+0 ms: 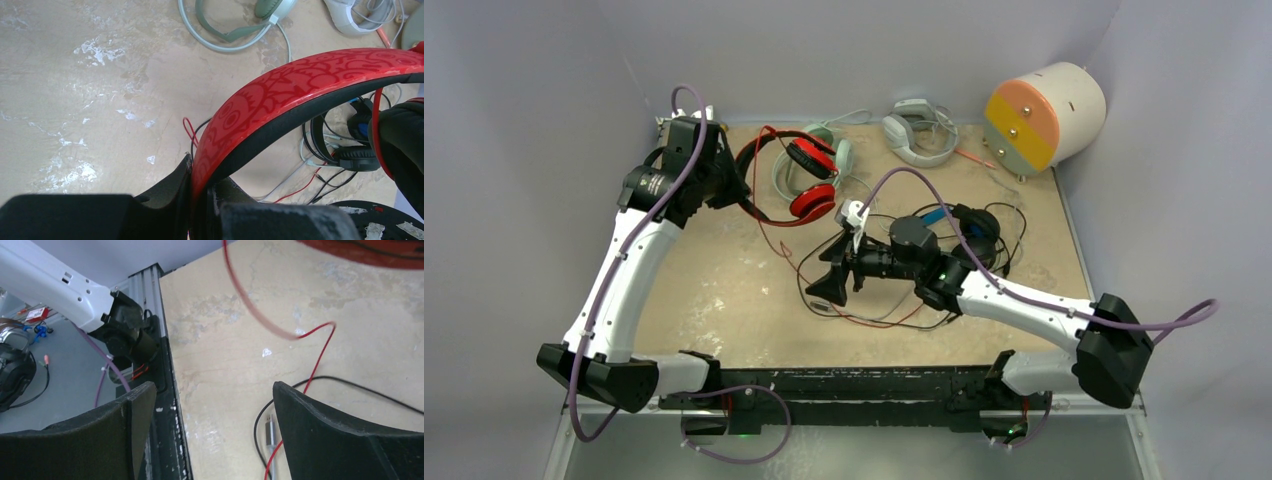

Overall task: Wrap the headphones
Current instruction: Wrap the headphones cable around the headphones.

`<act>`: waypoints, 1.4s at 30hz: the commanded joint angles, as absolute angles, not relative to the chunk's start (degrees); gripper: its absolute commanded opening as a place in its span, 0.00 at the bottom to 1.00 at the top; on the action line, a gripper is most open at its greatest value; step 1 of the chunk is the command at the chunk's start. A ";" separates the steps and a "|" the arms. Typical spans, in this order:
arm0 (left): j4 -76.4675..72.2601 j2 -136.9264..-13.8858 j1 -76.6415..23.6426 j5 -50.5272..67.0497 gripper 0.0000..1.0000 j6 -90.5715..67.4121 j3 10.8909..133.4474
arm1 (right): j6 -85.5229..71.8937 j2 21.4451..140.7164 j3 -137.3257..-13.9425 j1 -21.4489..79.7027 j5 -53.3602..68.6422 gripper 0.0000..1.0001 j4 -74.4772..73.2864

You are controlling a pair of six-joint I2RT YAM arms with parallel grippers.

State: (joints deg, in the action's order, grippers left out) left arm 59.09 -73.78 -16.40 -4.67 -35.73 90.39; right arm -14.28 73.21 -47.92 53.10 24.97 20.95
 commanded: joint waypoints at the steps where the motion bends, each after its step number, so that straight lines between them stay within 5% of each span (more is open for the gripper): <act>1: 56.86 -73.21 -16.17 -2.80 0.00 -36.12 93.77 | -11.43 74.02 -46.43 53.17 24.06 0.88 32.59; 14: 57.08 -73.19 -16.17 -1.35 0.00 -36.56 94.03 | -7.96 84.30 -41.45 53.29 27.12 0.88 61.88; 30: 58.18 -73.21 -16.17 -0.28 0.00 -36.26 95.78 | -4.20 96.81 -54.73 53.44 25.49 0.85 59.77; 34: 58.49 -73.16 -16.17 -0.26 0.00 -36.22 96.22 | -4.63 97.53 -55.22 53.44 25.49 0.70 60.34; 40: 58.36 -72.84 -16.17 1.43 0.00 -36.47 96.41 | -6.25 95.69 -52.28 53.44 26.03 0.07 60.89; 42: 58.44 -73.11 -16.16 1.01 0.00 -36.69 96.63 | -7.72 93.73 -49.49 53.43 25.43 0.00 61.81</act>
